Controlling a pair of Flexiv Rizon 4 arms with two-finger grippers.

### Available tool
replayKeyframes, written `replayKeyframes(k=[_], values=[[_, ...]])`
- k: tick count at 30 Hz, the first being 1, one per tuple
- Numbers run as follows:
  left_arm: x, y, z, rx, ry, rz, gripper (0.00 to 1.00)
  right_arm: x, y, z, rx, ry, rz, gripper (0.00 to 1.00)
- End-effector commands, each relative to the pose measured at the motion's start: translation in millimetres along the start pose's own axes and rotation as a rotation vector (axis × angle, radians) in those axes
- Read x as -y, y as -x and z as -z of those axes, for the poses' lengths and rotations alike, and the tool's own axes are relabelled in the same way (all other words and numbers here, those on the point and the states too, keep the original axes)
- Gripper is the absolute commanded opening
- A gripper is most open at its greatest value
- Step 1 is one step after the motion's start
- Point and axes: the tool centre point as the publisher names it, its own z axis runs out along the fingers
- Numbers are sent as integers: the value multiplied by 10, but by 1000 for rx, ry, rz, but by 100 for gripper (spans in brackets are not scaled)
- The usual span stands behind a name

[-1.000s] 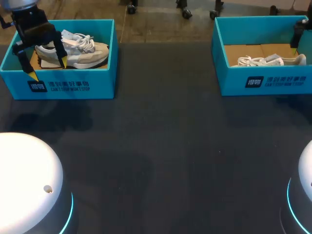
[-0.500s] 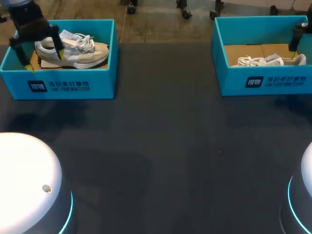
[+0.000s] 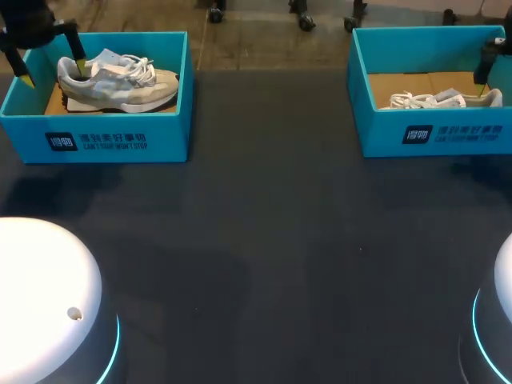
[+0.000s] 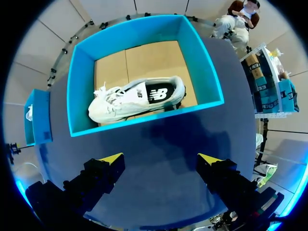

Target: Take the shoe out of the shoebox, open the shoe tongue, remove and reinsert the insole, then place the shoe into the shoebox

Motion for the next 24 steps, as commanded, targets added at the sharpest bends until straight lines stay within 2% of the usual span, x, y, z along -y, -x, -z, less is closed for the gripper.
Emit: replayKeyframes(k=[1, 4, 9, 10, 13, 15, 24], values=[[33, -9, -69, 6, -25, -77, 100, -4, 2, 0, 0, -1, 1, 100], [-256, -33, -190, -22, -18, -153, 100, -4, 2, 0, 0, -1, 1, 100], [-752, -119, -287, -37, -66, -282, 100, -4, 2, 0, 0, -1, 1, 100], [-846, -136, -296, -34, -35, -284, 100, -4, 2, 0, 0, -1, 1, 100], [-963, -177, -307, -6, -7, -430, 100, -4, 2, 0, 0, -1, 1, 100], [-1088, -149, -332, -69, 69, -407, 100, -4, 2, 0, 0, -1, 1, 100], [-1088, -149, -332, -69, 69, -407, 100, -4, 2, 0, 0, -1, 1, 100]])
